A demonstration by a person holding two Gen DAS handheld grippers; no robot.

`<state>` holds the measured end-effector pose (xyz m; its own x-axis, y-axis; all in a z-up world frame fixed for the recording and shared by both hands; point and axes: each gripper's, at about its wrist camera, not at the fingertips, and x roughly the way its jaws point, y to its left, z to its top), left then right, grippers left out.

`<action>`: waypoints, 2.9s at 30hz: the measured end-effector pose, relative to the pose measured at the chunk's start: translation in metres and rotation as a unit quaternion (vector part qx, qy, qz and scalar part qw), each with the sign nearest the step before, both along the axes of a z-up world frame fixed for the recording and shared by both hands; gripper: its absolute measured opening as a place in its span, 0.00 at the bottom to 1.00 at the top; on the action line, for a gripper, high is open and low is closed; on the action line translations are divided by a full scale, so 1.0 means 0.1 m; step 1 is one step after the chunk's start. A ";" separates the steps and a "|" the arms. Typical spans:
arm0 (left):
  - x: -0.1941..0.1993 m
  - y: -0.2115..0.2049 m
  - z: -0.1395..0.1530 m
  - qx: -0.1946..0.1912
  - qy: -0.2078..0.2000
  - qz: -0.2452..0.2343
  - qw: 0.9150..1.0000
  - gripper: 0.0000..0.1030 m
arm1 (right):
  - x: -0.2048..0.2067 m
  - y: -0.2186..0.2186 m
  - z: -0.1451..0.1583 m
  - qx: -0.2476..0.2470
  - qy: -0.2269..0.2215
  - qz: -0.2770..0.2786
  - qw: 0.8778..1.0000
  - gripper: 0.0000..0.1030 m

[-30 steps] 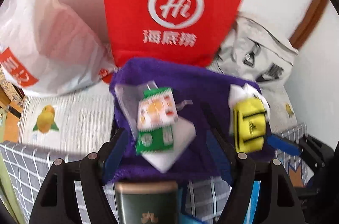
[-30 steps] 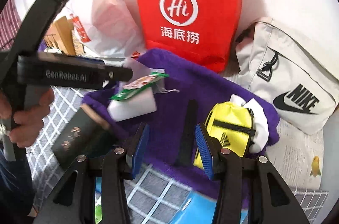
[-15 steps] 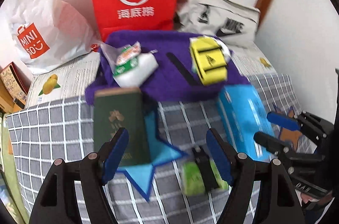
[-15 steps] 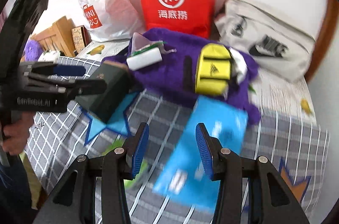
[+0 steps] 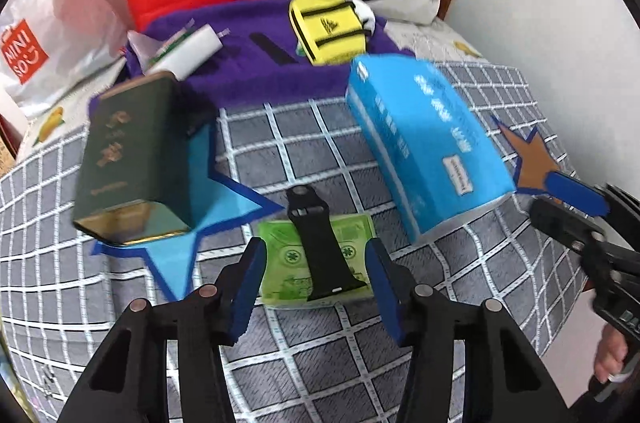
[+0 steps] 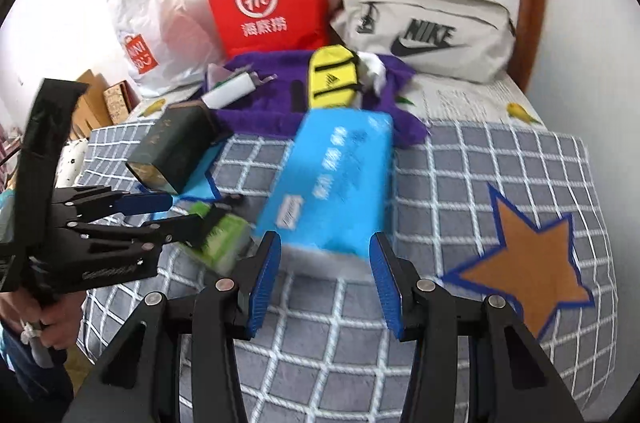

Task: Organize soft objects

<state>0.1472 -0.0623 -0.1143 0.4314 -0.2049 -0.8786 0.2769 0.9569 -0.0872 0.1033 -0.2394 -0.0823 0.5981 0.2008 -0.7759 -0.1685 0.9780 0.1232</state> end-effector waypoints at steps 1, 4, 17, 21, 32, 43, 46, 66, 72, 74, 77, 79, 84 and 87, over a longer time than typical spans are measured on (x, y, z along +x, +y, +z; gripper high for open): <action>0.03 -0.01 -0.06 0.003 0.006 0.005 1.000 0.47 | -0.03 -0.03 -0.02 0.000 0.003 -0.006 1.000 0.45; 0.06 -0.02 -0.16 0.004 0.017 0.006 1.000 0.47 | -0.10 -0.11 -0.06 0.003 0.010 -0.016 1.000 0.45; -0.05 0.14 -0.10 -0.022 0.000 -0.011 1.000 0.20 | -0.18 0.04 -0.15 0.007 0.018 -0.003 1.000 0.45; -0.01 0.04 -0.19 0.005 0.001 -0.022 1.000 0.25 | -0.15 0.06 -0.18 0.011 0.022 0.000 1.000 0.45; 0.04 -0.12 -0.24 0.029 -0.019 -0.059 0.998 0.20 | -0.15 0.02 -0.26 0.016 0.038 -0.002 0.999 0.45; -0.10 0.25 0.04 -0.021 -0.030 -0.024 0.999 0.19 | -0.18 0.14 -0.25 0.020 0.035 0.018 0.999 0.45; -0.20 0.42 0.10 -0.020 -0.039 -0.011 0.999 0.19 | -0.16 0.25 -0.28 0.025 0.039 0.032 0.998 0.45; -0.44 1.35 -0.09 -0.048 -0.033 0.048 0.997 0.19 | 0.12 1.20 -0.52 0.052 0.068 0.023 0.996 0.65; -0.45 1.45 -0.14 -0.063 -0.028 0.046 0.997 0.19 | 0.20 1.30 -0.56 0.036 0.058 -0.011 0.998 0.73; -0.45 1.47 -0.16 -0.066 -0.025 0.045 0.996 0.19 | 0.22 1.35 -0.59 0.026 0.056 -0.017 0.998 0.74; -0.45 1.48 -0.19 -0.076 -0.020 0.043 0.996 0.19 | 0.25 1.42 -0.63 0.007 0.053 -0.019 0.998 0.74; -0.45 1.48 -0.20 -0.093 -0.013 0.035 0.995 0.19 | 0.28 1.45 -0.66 0.001 0.055 -0.022 0.998 0.74; -0.46 1.46 -0.22 -0.091 -0.013 0.032 0.995 0.19 | 0.37 1.48 -0.72 0.004 0.061 -0.038 0.997 0.74; -0.44 1.47 -0.23 -0.094 -0.011 0.032 0.995 0.19 | 0.42 1.52 -0.74 -0.001 0.060 -0.042 0.997 0.74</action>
